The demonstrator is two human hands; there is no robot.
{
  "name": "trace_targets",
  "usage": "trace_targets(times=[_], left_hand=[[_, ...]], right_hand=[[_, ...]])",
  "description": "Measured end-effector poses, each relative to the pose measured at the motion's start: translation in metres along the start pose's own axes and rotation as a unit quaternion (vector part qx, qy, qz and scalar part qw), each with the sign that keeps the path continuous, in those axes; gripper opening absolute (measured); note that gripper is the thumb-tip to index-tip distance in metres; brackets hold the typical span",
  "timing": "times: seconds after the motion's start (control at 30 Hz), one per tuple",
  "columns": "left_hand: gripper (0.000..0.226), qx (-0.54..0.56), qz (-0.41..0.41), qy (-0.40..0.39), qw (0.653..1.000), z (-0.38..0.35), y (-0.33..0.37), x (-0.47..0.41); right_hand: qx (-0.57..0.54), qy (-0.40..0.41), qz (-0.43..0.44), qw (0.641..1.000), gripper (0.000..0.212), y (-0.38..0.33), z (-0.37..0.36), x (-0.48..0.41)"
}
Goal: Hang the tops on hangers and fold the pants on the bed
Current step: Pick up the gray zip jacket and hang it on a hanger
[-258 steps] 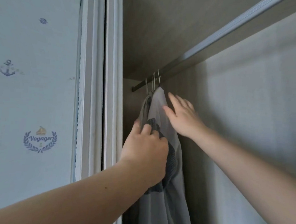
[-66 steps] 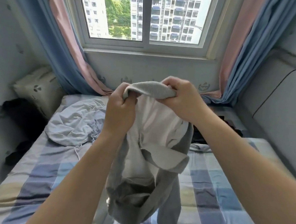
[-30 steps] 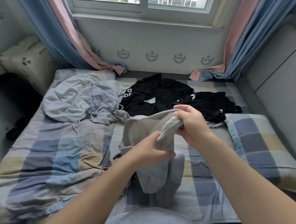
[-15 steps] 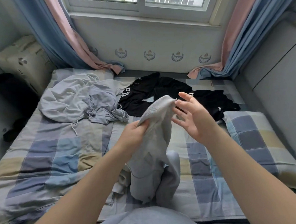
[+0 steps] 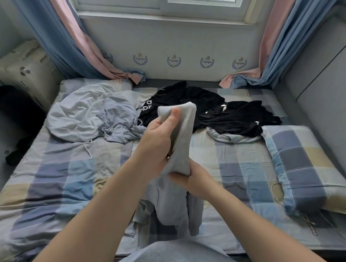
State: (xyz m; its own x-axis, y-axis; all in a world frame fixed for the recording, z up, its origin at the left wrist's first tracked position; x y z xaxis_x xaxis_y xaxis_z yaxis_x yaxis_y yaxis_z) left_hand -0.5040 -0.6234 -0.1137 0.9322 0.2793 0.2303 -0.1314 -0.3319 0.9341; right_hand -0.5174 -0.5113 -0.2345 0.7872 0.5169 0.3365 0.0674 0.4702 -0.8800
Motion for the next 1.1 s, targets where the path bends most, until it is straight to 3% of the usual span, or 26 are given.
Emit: trace_targets(times=[0.07, 0.13, 0.23, 0.3, 0.4, 0.57, 0.63, 0.7, 0.8, 0.87, 0.93, 0.97, 1.1], left_hand=[[0.033, 0.011, -0.005, 0.005, 1.000, 0.009, 0.005, -0.003], [0.028, 0.029, -0.001, 0.013, 0.999, 0.023, 0.008, -0.006], [0.038, 0.057, 0.008, 0.017, 0.998, 0.040, 0.009, -0.013], [0.041, 0.058, -0.003, 0.028, 0.998, 0.053, 0.015, -0.018], [0.052, -0.042, -0.030, 0.002, 0.999, 0.061, 0.022, -0.023], [0.055, -0.261, -0.025, 0.017, 0.965, 0.059, -0.002, -0.020], [0.076, -0.306, -0.047, 0.011, 0.951, 0.054, -0.014, -0.017], [0.091, -0.335, -0.026, -0.053, 0.940, 0.042, -0.032, -0.013], [0.076, -0.390, 0.028, -0.183, 0.902, 0.014, -0.066, -0.003], [0.058, -0.407, 0.007, -0.162, 0.899, 0.007, -0.076, -0.005], [0.017, -0.402, -0.031, -0.105, 0.909, 0.009, -0.074, -0.010], [0.009, -0.396, -0.039, -0.087, 0.913, 0.010, -0.071, -0.012], [0.042, -0.326, -0.048, -0.026, 0.944, 0.030, -0.056, -0.021]], right_hand=[[0.046, 0.048, 0.013, 0.998, 0.032, -0.001, 0.010, -0.004], [0.062, 0.064, 0.013, 0.996, 0.019, -0.001, 0.022, -0.005], [0.055, 0.089, 0.020, 0.994, 0.017, -0.011, 0.043, -0.005], [0.034, 0.115, 0.042, 0.992, 0.027, -0.029, 0.059, -0.006], [-0.084, 0.150, 0.067, 0.983, 0.037, -0.060, 0.078, -0.006], [-0.239, 0.197, 0.056, 0.949, 0.025, -0.101, 0.106, -0.004], [-0.272, 0.201, 0.062, 0.939, 0.023, -0.117, 0.114, -0.002], [-0.296, 0.196, 0.080, 0.931, 0.025, -0.132, 0.118, -0.002], [-0.339, 0.175, 0.105, 0.919, 0.024, -0.151, 0.115, 0.000], [-0.362, 0.161, 0.126, 0.909, 0.019, -0.159, 0.112, 0.002], [-0.376, 0.163, 0.143, 0.901, 0.019, -0.163, 0.110, 0.005], [-0.381, 0.162, 0.144, 0.899, 0.017, -0.161, 0.108, 0.006], [-0.377, 0.085, 0.120, 0.915, 0.016, -0.143, 0.096, 0.010]])
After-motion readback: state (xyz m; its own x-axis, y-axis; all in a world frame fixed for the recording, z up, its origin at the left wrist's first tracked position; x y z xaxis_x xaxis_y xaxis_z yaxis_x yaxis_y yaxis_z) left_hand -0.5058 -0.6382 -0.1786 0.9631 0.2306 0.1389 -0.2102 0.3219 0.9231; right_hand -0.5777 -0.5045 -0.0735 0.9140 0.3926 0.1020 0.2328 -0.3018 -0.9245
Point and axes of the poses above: each hand's wrist, its own x-axis away from the middle knuckle, its own z-axis out of the back of the hand, y = z × x, the point moved 9 cm from there along -x, towards the middle knuckle, and after that the axes turned 5 degrees about -x, right-handed, at the moved point
